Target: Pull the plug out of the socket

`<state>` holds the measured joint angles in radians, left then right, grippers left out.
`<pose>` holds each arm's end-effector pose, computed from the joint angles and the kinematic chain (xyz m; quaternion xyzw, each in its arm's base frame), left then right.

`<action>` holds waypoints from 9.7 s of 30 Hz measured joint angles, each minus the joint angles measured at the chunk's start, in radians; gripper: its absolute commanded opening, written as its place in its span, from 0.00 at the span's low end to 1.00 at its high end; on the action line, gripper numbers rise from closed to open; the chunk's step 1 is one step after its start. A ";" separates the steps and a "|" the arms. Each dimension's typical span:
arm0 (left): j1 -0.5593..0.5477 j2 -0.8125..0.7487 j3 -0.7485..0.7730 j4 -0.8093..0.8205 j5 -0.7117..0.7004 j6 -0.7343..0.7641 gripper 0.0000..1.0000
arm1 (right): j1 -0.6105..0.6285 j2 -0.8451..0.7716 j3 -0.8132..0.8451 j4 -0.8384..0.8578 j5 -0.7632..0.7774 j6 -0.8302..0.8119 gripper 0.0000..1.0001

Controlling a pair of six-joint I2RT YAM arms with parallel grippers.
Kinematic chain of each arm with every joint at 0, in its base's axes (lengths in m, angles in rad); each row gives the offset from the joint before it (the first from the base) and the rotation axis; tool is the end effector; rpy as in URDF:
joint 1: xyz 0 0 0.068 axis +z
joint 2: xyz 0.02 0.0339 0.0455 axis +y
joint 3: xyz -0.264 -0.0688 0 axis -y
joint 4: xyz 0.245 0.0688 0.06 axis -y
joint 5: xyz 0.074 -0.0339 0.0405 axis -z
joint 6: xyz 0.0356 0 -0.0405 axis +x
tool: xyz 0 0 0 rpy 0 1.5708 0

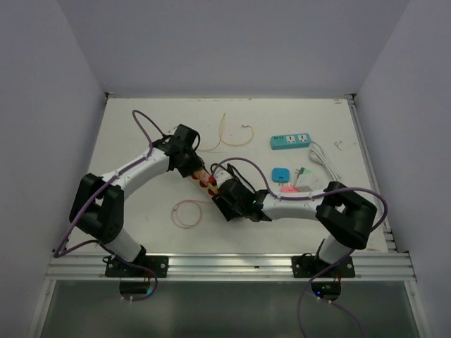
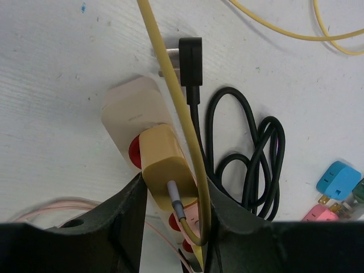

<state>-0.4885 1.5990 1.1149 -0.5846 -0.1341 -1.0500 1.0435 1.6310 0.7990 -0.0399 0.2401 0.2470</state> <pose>0.2891 -0.1482 0.2207 -0.2838 0.9240 -0.1258 0.2232 0.1659 0.2680 0.1532 -0.3240 0.8757 0.1145 0.3392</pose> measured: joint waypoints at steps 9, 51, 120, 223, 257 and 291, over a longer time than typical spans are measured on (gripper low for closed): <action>0.071 -0.002 0.041 -0.021 0.019 0.033 0.00 | 0.007 0.100 0.123 -0.039 0.057 0.015 0.00; 0.121 -0.199 -0.309 0.653 0.571 0.356 0.00 | -0.386 -0.214 0.252 -0.167 -0.265 0.305 0.80; 0.109 -0.347 -0.393 0.750 0.625 0.542 0.00 | -0.431 0.102 0.471 -0.056 -0.415 0.283 0.00; -0.108 -0.148 -0.236 0.779 0.452 0.425 0.00 | -0.547 -0.073 0.276 -0.024 -0.473 0.224 0.00; 0.175 0.092 -0.221 0.723 0.492 0.415 0.25 | -0.613 -0.008 0.227 -0.105 -0.258 0.156 0.00; -0.072 -0.270 -0.272 0.574 0.466 0.351 0.93 | -0.562 -0.065 0.227 -0.102 -0.334 0.183 0.00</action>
<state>-0.5606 1.3285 0.8433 -0.0109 0.3317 -0.6991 0.4812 1.5658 1.0260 -0.1421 -0.0940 0.4301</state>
